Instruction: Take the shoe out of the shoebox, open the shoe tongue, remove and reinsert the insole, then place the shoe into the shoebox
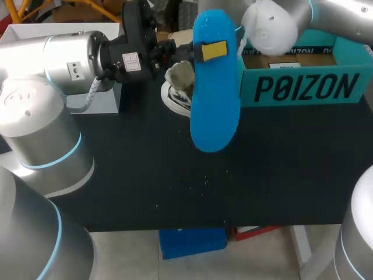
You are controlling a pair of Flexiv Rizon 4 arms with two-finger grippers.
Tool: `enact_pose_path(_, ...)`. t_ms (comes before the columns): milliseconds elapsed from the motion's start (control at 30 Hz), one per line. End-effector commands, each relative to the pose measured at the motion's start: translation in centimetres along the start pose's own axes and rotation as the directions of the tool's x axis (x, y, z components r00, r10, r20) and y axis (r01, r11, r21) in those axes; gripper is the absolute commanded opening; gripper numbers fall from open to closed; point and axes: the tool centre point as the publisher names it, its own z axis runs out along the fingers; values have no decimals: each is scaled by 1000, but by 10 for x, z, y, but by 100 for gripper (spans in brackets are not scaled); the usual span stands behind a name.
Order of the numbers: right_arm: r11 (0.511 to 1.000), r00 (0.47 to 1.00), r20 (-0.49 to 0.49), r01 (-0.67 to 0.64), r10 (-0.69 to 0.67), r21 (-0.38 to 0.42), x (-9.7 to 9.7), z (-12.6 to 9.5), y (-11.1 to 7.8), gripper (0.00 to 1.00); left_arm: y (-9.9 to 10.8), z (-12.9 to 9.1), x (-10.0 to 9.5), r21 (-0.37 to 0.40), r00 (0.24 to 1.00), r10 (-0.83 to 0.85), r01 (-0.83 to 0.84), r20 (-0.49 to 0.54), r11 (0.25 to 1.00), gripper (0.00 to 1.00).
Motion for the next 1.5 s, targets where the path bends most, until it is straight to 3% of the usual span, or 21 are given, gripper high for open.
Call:
enact_pose_path(33, 633, 633, 60, -757, 772, -160, 17, 14, 1, 0, 1, 2, 0, 1, 1000, 1, -1, 4, 1000, 0)
enact_pose_path(167, 600, 597, 76, -782, 799, -169, 27, 28, 0, 0, 1, 2, 0, 1, 1000, 1, -1, 4, 1000, 0)
enact_pose_path(533, 528, 509, 145, -827, 849, -191, 25, 69, -11, 0, 1, 2, 0, 1, 1000, 1, -1, 4, 1000, 0)
enact_pose_path(733, 567, 543, 168, -799, 823, -201, 30, 93, -16, 0, 1, 2, 0, 1, 1000, 1, -1, 4, 1000, 0)
enact_pose_path(933, 568, 545, 164, -802, 822, -186, 34, 116, -26, 0, 1, 2, 0, 1, 1000, 1, -1, 4, 1000, 0)
enact_pose_path(1167, 578, 560, 142, -792, 816, -198, 35, 124, -35, 0, 1, 2, 0, 1, 1000, 1, -1, 4, 1000, 0)
enact_pose_path(1233, 576, 560, 136, -793, 817, -199, 33, 123, -37, 46, 1, 2, 0, 1, 1000, 1, -1, 4, 1000, 0)
enact_pose_path(1267, 571, 556, 130, -797, 821, -198, 31, 121, -38, 100, 1, 2, 0, 1, 1000, 1, -1, 4, 1000, 0)
enact_pose_path(1400, 533, 531, 65, -825, 845, -187, 23, 104, -39, 100, 1, 2, 0, 1, 1000, 1, -1, 4, 1000, 0)
enact_pose_path(1500, 488, 500, -48, -859, 865, -153, 16, 80, -38, 100, 1, 2, 0, 1, 1000, 1, -1, 4, 1000, 0)
